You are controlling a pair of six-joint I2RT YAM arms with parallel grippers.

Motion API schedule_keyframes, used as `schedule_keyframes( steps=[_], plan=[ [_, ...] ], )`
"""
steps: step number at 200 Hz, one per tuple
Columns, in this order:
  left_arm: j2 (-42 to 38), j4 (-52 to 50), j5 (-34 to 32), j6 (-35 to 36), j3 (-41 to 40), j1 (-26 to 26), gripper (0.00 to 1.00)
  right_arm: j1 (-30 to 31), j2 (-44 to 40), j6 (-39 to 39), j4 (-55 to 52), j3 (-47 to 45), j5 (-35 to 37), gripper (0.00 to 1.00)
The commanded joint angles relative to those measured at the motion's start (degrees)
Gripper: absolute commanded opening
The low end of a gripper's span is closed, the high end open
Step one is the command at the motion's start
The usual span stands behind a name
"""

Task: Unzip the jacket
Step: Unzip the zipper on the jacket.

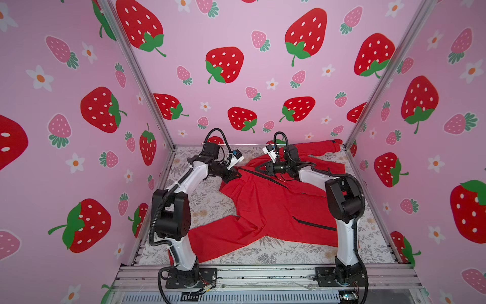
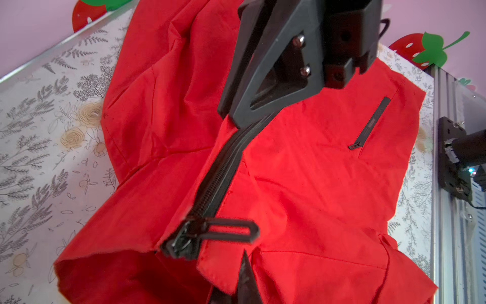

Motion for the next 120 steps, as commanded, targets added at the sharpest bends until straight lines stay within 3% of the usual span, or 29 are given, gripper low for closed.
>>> schedule_keyframes(
  steps=[1,15,40,96,120],
  plan=[
    [0.86,-0.17,2.79,0.64,1.62,-0.11,0.0,-0.48,-1.47,2.07,3.4,0.84,-0.41,0.47],
    [1.57,-1.01,3.05,0.82,2.43,-0.28,0.0,-1.32,-4.31,3.16,6.23,-2.66,1.09,0.51],
    [1.31,-0.25,2.43,1.3,1.74,-0.63,0.0,-2.05,-9.23,7.93,9.16,-7.73,1.0,0.51],
    [1.58,0.02,0.89,-0.24,0.56,-0.81,0.0,2.55,-16.3,21.86,7.16,-14.85,4.93,0.38],
    [1.45,2.18,1.64,-3.37,-0.68,-0.9,0.0,3.96,-15.52,33.65,13.83,-17.91,9.17,0.34]
  ],
)
